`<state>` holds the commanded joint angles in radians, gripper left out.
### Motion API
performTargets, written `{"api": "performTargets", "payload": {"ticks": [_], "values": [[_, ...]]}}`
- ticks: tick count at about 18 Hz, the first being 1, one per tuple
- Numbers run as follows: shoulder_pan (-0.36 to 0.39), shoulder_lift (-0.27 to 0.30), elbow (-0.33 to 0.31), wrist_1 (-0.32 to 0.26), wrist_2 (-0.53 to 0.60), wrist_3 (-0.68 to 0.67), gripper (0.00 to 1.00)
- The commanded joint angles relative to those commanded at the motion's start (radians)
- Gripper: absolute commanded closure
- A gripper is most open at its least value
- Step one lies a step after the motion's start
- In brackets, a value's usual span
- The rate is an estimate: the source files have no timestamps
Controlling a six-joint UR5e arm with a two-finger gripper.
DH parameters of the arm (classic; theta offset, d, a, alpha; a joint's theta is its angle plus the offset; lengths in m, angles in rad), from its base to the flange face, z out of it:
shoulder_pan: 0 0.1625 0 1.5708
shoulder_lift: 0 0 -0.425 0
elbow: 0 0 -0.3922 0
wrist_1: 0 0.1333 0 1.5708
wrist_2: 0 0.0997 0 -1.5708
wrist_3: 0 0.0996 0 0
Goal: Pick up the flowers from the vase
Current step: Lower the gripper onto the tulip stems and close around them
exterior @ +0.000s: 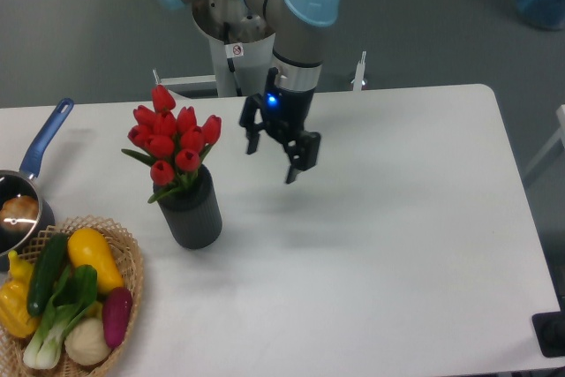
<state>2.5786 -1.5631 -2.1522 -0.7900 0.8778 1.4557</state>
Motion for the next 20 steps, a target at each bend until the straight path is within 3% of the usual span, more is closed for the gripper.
{"api": "performTargets", "payload": {"ticks": [8, 14, 15, 16, 18, 20], "values": [[-0.023, 0.002, -0.003, 0.002, -0.173, 0.0, 0.0], [-0.034, -0.011, -0.005, 0.002, -0.24, 0.002, 0.0], [-0.034, -0.011, -0.005, 0.003, -0.247, 0.003, 0.06], [-0.034, -0.012, -0.005, 0.002, -0.253, 0.006, 0.2], [-0.031, -0.015, -0.011, 0.002, -0.255, 0.021, 0.64], [-0.029, -0.023, -0.02, 0.002, -0.253, 0.022, 0.9]]}}
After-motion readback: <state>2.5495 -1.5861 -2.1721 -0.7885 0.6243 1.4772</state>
